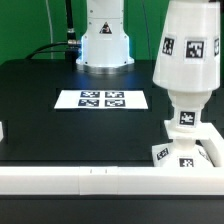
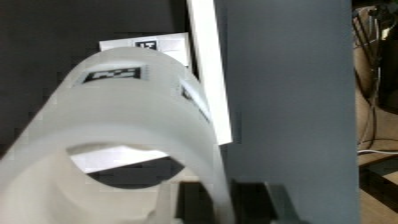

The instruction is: Assemble lamp

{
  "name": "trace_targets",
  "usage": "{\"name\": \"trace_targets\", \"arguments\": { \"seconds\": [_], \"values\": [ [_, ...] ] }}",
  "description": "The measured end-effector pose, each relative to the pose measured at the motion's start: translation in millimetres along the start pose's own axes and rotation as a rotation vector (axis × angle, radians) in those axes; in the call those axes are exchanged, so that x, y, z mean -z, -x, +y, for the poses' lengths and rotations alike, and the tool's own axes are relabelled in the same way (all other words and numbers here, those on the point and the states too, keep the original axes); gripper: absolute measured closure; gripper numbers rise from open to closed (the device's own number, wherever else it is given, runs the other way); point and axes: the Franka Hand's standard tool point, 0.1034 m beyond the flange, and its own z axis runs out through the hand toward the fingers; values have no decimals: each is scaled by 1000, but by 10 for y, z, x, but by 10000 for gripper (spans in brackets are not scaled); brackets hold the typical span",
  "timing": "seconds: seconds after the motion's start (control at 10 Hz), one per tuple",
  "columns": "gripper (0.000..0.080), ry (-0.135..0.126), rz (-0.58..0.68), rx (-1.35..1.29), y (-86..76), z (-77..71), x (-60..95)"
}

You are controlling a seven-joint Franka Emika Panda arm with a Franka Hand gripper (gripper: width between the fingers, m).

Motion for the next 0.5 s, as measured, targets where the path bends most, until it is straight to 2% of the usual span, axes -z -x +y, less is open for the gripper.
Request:
{"name": "trace_targets", "arguments": {
  "seconds": [0.3, 0.5],
  "values": [
    [752, 8, -3, 12, 59, -38, -184],
    [752, 12, -11, 9, 79, -3, -283]
  ]
}}
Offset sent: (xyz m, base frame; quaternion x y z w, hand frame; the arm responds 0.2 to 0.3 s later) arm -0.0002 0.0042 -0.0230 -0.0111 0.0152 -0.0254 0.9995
